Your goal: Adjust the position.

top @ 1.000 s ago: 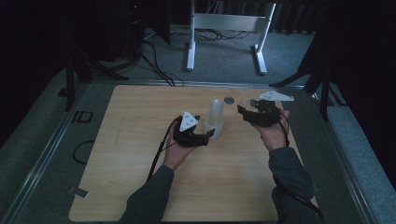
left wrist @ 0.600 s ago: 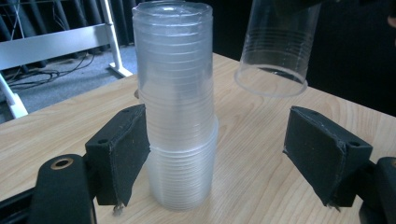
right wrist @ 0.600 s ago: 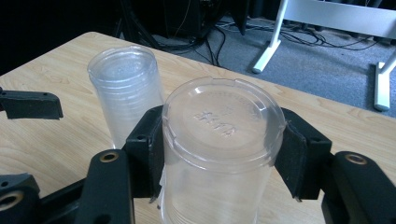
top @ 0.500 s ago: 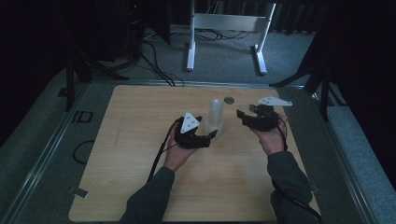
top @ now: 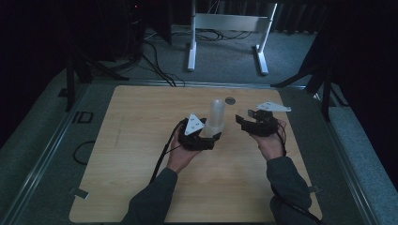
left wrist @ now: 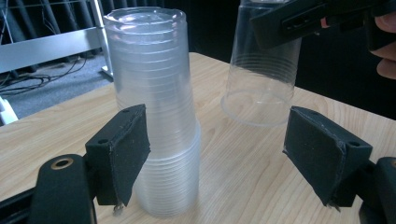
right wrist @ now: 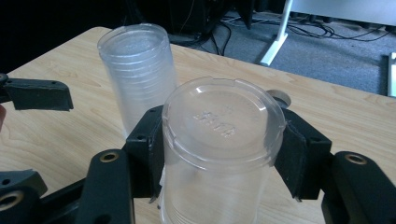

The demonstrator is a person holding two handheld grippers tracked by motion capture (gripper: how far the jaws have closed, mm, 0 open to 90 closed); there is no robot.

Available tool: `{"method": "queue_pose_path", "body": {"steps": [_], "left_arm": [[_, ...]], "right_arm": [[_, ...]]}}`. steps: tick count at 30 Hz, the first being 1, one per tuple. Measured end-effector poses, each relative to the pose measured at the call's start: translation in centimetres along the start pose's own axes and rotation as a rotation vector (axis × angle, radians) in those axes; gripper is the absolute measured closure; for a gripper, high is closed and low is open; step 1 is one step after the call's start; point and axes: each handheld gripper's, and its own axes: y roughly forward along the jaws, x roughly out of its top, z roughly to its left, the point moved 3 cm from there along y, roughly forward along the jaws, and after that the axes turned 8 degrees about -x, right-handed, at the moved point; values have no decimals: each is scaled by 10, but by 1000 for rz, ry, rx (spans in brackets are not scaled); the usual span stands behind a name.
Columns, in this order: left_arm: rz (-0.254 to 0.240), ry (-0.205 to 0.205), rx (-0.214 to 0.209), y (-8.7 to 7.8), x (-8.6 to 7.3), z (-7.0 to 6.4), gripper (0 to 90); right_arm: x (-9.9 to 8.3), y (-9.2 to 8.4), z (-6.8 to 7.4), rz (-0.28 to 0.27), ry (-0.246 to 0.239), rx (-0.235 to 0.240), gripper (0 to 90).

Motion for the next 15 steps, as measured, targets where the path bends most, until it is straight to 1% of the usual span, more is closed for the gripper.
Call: {"method": "queue_pose_path", "body": {"steps": [12, 15], "left_arm": [[5, 13, -21, 7, 2, -7, 220], [9, 20, -29, 9, 2, -9, 220]], "right_arm": [[-9, 1, 4, 5, 26, 15, 408], [-13, 0, 6, 2, 42, 25, 408]]}}
